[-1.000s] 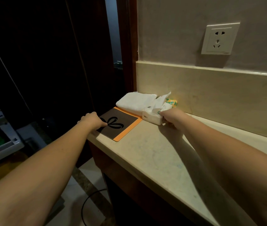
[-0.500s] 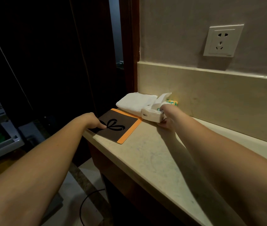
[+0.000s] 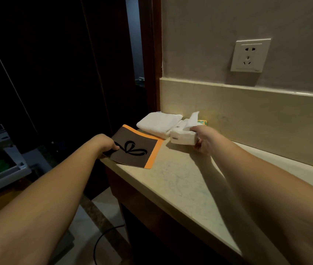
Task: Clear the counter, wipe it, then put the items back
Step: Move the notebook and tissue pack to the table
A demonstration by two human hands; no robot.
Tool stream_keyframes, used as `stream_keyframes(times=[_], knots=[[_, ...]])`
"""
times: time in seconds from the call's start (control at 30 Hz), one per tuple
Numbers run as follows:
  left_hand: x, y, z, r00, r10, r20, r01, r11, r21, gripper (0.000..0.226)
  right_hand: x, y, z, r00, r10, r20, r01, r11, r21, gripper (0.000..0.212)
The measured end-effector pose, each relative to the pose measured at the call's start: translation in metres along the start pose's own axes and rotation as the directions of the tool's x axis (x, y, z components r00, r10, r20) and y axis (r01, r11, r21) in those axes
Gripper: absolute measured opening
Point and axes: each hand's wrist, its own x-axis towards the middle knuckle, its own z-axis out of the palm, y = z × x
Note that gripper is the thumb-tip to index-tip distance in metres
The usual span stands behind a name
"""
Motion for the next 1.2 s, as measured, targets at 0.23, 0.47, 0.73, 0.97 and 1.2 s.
stream_keyframes(times=[0.23,0.47,0.73,0.97,1.2], knots=[[-0.044,-0.025,-0.024,0.994,0.051,0.100,0.023,0.781,-0.624,0.006,-0.060,0.010,-0.028,0.995,-0.057,0.082,0.055,0.998,0.016,0.016],[-0.143,-0.077,-0.041,0.978,0.181,0.103,-0.028,0.604,-0.797,0.019,-0.163,0.051,-0.068,0.988,-0.037,0.151,0.014,0.988,0.154,0.025],[-0.259,-0.143,-0.051,0.941,0.279,0.191,0.014,0.531,-0.847,0.018,-0.284,0.144,-0.091,0.987,-0.059,0.148,0.019,0.967,0.255,0.018],[-0.328,-0.181,-0.037,0.894,0.308,0.326,0.108,0.558,-0.823,0.016,-0.366,0.224,-0.132,0.998,-0.026,0.055,0.002,0.915,0.404,0.028],[-0.397,-0.188,0.016,0.757,0.339,0.559,0.285,0.598,-0.749,0.025,-0.445,0.297,-0.199,0.995,0.041,-0.094,0.025,0.795,0.606,0.035]])
